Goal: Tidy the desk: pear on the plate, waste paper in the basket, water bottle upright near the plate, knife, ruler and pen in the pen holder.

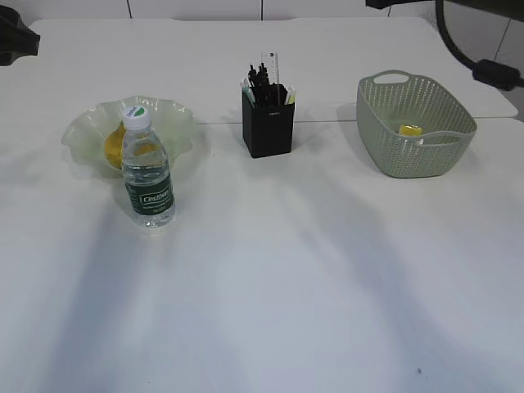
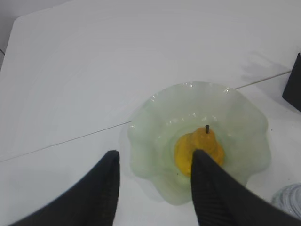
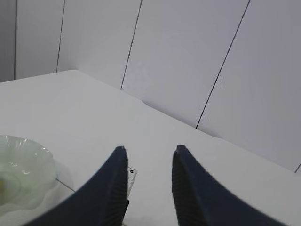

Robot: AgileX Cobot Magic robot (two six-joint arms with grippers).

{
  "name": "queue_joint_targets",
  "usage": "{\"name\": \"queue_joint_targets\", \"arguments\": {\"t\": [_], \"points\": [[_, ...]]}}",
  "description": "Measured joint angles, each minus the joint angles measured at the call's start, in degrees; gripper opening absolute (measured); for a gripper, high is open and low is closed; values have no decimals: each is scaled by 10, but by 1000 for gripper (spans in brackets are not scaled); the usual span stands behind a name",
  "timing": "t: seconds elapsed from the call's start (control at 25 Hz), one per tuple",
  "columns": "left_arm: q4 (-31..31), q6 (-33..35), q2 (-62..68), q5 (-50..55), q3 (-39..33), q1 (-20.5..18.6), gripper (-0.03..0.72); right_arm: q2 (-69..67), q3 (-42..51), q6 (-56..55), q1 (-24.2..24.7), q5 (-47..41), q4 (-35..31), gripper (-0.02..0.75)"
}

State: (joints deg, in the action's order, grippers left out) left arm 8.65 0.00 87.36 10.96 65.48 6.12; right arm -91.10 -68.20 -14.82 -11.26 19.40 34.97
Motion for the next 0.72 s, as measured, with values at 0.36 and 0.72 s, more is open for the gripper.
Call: {"name": "queue_joint_targets", "arguments": {"t": [0.36, 0.72], "points": [[0, 0, 0, -10, 0, 0, 348, 147, 109, -10, 1, -33, -15, 244], [0, 0, 0, -32, 0, 0, 335, 274, 194, -10, 1, -102, -19, 244]]}}
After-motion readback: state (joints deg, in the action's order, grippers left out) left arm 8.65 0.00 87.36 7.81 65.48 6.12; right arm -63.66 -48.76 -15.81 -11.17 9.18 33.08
